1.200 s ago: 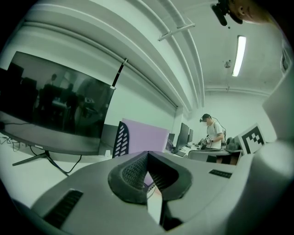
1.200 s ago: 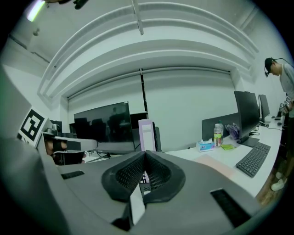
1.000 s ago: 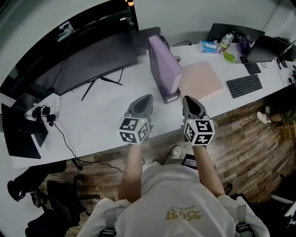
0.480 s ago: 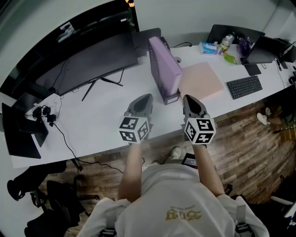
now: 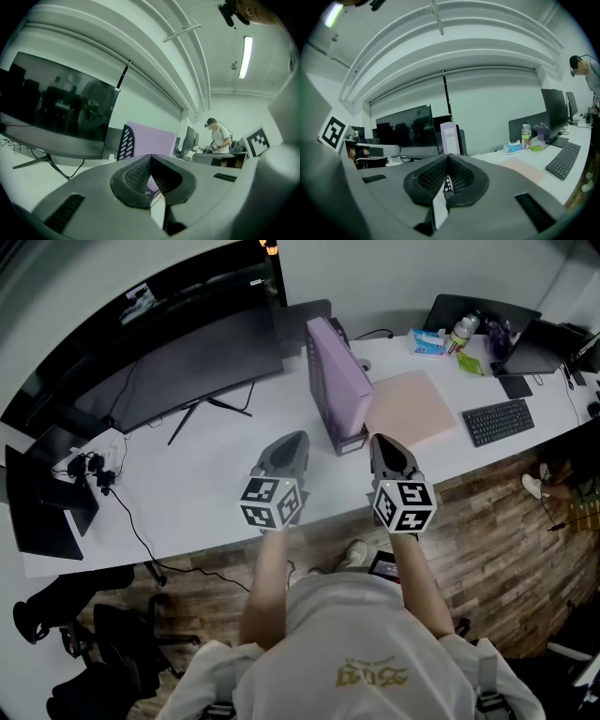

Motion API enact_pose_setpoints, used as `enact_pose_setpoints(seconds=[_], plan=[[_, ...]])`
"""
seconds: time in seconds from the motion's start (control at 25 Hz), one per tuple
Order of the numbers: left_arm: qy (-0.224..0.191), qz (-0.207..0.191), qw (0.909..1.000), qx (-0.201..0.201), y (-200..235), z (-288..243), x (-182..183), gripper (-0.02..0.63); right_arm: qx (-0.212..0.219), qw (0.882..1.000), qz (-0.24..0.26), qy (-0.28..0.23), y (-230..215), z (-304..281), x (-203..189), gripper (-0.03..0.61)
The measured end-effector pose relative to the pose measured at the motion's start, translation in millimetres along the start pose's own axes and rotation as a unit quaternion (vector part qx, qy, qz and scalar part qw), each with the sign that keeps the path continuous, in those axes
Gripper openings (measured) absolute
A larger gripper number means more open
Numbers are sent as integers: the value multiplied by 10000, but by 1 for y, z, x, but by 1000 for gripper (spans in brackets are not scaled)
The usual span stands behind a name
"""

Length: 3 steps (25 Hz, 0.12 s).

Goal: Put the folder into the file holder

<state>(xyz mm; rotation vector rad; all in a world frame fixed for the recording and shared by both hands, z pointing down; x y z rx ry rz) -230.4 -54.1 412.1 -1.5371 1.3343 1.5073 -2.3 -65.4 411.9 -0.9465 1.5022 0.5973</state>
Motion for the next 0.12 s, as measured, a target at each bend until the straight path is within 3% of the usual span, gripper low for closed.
enact_pose_setpoints(seconds=[0.12], plan=[[20,-8,10000,-17,-1,-4,0,14,4,10000,0,11,-2,-2,0,11]])
Point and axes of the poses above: the fingertips, and each gripper's own axes: z backward along the fingers, y to its left, x out of its top, the point moved 9 cm from there along z, backward along the fingers, and after that the axes turned 6 degrees about x, right-handed, at the moved point
